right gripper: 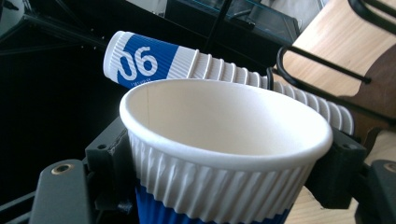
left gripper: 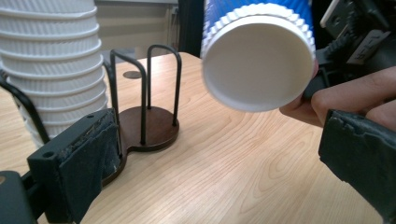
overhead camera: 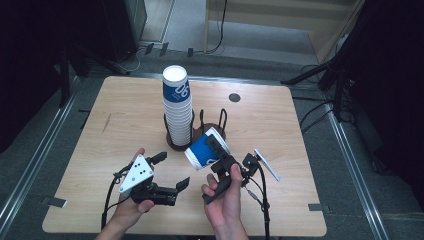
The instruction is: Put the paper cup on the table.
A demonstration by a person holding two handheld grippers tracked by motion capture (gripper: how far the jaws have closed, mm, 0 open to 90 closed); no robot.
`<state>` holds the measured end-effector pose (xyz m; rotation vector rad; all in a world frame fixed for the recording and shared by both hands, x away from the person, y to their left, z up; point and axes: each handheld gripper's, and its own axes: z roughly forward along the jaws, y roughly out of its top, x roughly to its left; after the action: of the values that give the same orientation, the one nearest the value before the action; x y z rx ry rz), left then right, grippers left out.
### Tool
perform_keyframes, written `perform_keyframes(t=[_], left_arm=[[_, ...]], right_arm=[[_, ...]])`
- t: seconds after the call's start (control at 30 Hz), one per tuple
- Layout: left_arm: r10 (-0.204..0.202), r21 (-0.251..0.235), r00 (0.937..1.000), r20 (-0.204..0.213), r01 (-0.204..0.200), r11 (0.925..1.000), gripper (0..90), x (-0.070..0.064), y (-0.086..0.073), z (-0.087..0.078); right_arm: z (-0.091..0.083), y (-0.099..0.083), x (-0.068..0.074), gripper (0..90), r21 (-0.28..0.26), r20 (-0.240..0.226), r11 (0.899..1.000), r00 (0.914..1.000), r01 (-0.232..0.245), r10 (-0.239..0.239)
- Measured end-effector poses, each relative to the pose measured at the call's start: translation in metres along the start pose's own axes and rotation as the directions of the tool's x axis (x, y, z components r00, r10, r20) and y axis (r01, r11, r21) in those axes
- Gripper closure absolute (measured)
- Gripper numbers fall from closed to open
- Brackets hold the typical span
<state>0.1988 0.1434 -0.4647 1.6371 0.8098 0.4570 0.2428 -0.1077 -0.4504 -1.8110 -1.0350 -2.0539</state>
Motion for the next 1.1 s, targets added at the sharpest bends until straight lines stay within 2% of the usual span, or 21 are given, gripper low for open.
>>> perform_keyframes(t=[0.03, 0.07, 0.2, 0.57, 0.9, 1.1], left_arm=[[0.000, 0.000, 1.0000, 0.000, 0.000, 1.0000, 0.0, 0.000, 0.000, 0.000], [0.002, 0.003, 1.0000, -0.007, -0.002, 1.0000, 0.0, 0.002, 0.000, -0.001], [-0.003, 0.009, 0.9998, -0.019, 0.004, 0.9999, 0.0, 0.005, -0.002, -0.003], [-0.016, 0.033, 0.9981, -0.059, 0.018, 0.9993, 0.0, 0.011, -0.011, -0.012], [-0.024, 0.054, 0.9937, -0.110, 0.030, 0.9981, 0.0, 0.026, -0.023, -0.025], [-0.028, 0.050, 0.9870, -0.158, 0.036, 0.9981, 0.0, 0.039, -0.030, -0.038]], right_arm=[[0.000, 0.000, 0.000, 22.6, 0.000, 0.000, 1.000, 1.0000, 0.000, 0.000], [-0.001, 0.001, 0.000, 22.5, -0.008, 0.008, 1.000, 0.9997, 0.023, -0.023], [-0.002, 0.002, 0.000, 22.5, -0.006, 0.017, 0.998, 0.9979, 0.063, -0.063], [-0.005, 0.008, 0.001, 22.3, -0.003, 0.034, 0.984, 0.9830, 0.181, -0.180], [-0.009, 0.015, 0.002, 22.2, -0.007, 0.067, 0.959, 0.9573, 0.282, -0.281], [-0.010, 0.018, 0.001, 22.1, -0.003, 0.098, 0.944, 0.9395, 0.330, -0.328]])
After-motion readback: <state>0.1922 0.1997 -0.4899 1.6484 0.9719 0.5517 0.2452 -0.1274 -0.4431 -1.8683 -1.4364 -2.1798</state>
